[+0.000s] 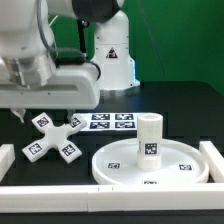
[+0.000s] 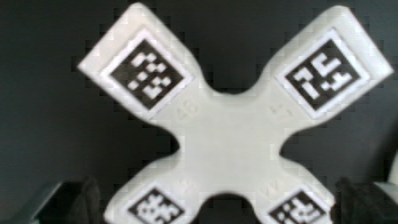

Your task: Assemble round table

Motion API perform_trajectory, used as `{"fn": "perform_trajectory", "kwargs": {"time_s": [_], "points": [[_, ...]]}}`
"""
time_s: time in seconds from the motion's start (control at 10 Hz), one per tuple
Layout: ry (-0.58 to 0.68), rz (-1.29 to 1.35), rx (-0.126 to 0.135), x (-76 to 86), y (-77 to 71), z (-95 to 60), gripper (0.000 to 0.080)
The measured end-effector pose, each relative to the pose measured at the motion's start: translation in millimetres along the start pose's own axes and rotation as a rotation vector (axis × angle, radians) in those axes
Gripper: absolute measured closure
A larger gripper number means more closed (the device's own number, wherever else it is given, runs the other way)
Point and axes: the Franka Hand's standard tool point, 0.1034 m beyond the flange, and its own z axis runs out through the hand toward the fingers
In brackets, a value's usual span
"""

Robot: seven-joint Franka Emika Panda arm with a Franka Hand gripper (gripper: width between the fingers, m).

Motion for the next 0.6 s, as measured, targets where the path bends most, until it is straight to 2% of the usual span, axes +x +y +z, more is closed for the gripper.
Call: {"fn": "perform_trajectory", "kwargs": {"time_s": [0.6], "points": [[-0.02,0.001,-0.005,1.2,-2.8,13.2,0.015]]}}
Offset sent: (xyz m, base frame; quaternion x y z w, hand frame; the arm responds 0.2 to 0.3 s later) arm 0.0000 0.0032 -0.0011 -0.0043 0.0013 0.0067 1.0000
